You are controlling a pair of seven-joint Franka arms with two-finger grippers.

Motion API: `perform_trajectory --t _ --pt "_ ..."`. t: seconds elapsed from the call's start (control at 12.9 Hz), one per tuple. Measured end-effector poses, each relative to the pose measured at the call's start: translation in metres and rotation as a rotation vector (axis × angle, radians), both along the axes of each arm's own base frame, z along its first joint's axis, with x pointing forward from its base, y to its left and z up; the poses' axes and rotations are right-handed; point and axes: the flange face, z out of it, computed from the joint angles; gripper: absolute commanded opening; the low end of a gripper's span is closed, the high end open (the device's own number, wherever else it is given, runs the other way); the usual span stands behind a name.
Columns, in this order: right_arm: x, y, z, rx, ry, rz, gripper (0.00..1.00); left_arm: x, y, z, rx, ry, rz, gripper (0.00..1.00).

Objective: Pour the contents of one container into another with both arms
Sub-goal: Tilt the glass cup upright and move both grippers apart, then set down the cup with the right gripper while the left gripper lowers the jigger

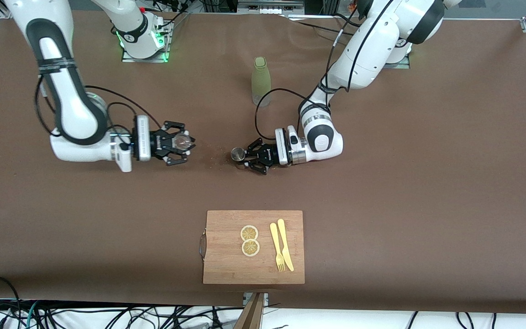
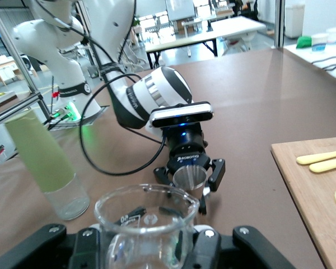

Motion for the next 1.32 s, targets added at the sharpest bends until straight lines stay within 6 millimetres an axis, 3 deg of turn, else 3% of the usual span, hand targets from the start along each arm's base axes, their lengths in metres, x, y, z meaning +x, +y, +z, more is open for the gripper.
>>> perform_trajectory --t 0.46,0.7,0.93,1.08,1.32 --pt "0.003 -0.127 -0.029 0.035 -0.068 -0.098 0.20 0.022 0.055 0.036 0.007 -0.066 -0.082 0.00" --pt "-0.010 -0.173 -0.066 0.116 -0.088 -0.100 0.20 0.033 0.103 0.060 0.024 -0.096 -0.196 0.00" --pt "-0.019 -0.194 -0.112 0.155 -0.111 -0.131 0.20 0.048 0.176 0.074 0.021 -0.111 -0.298 0.00" --pt "-0.025 -0.199 -0.137 0.171 -0.122 -0.145 0.20 0.052 0.225 0.071 0.036 -0.105 -0.337 0.00" --pt "-0.030 -0.203 -0.167 0.180 -0.150 -0.142 0.20 0.058 0.283 0.067 0.068 -0.091 -0.332 0.00"
